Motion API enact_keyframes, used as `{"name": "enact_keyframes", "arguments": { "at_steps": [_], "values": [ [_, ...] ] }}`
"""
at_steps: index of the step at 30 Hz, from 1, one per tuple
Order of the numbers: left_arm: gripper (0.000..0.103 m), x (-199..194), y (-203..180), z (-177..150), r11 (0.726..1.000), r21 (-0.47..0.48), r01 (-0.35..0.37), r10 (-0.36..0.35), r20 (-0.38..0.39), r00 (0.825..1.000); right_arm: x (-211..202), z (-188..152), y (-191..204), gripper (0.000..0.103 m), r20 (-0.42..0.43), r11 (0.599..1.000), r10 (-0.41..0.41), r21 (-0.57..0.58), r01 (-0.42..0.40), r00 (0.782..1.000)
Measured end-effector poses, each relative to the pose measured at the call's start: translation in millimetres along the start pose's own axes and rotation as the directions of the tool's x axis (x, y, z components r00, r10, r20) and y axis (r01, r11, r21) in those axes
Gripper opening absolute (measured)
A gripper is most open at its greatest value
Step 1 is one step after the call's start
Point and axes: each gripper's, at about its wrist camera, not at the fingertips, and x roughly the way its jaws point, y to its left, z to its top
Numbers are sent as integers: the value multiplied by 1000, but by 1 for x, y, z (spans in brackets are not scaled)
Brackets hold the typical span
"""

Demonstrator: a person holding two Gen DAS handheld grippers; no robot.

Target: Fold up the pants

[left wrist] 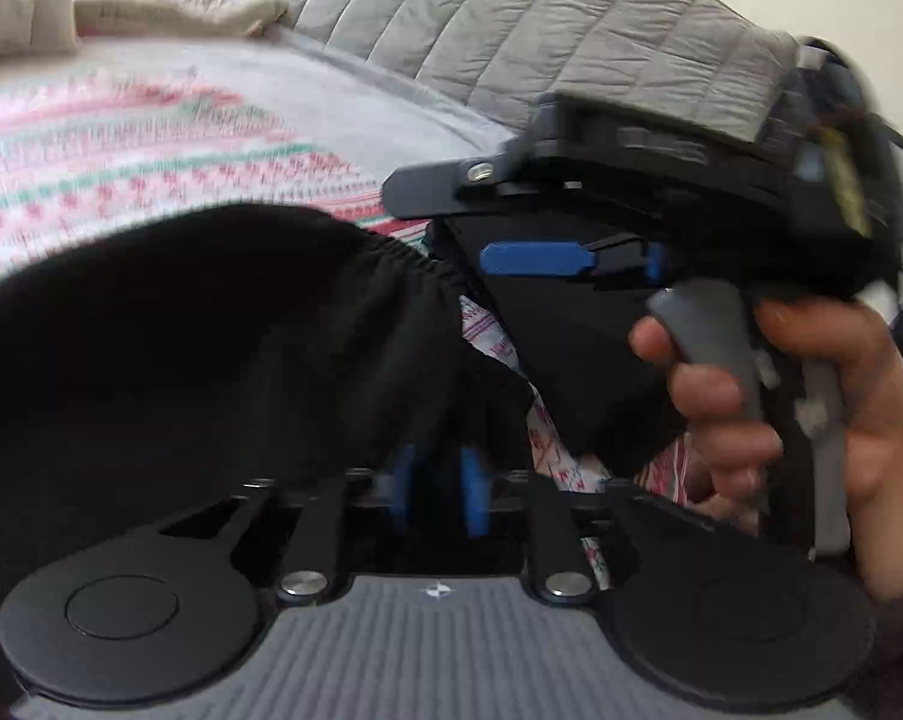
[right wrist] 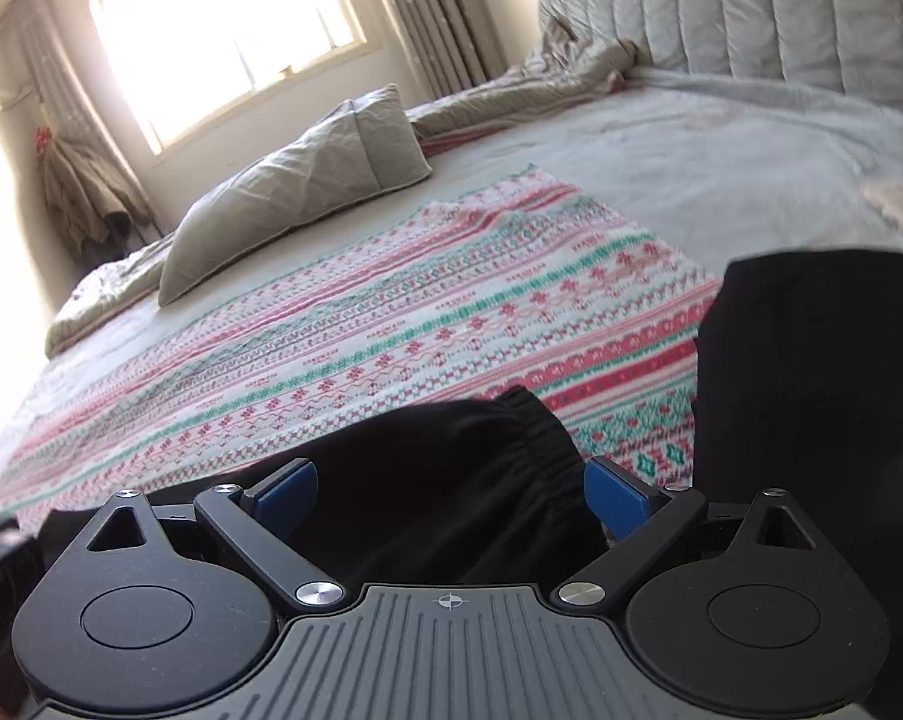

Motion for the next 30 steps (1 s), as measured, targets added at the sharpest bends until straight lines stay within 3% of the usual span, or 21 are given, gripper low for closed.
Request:
{"name": "enact_keyframes", "arguments": {
  "at_steps": [3,6,11,15,19,21,22,29,30],
  "values": [
    [64,-27,-11,-5,995,85,-55,50,58,997,-1,-1,-12,97,-9,999,-2,46,2,1000],
    [66,-53,-14,-14,980,151,-130,117,91,989,-7,-3,-19,96,-5,996,15,87,-15,1000],
    [66,-82,-8,-44,961,165,-223,211,87,974,-10,-4,-19,69,-18,992,54,119,-51,998],
    [66,-89,-10,-64,942,185,-278,274,49,961,-4,-7,-22,64,-33,988,29,153,-23,999],
    [64,-94,-10,-73,904,211,-371,366,63,929,10,-11,-29,57,-38,985,-55,163,61,998],
    [62,-95,-10,-75,899,196,-392,385,74,920,18,-12,-32,44,-24,984,-72,161,75,997],
    [61,-97,-8,-75,900,182,-397,389,78,918,21,-12,-32,27,-14,985,-85,152,86,996],
    [61,-103,-4,-79,867,152,-474,459,126,879,-1,15,-8,19,91,995,-41,95,32,995],
    [51,-105,-6,-79,854,158,-496,477,143,867,-6,21,0,19,104,997,-36,78,28,994]
  ]
}}
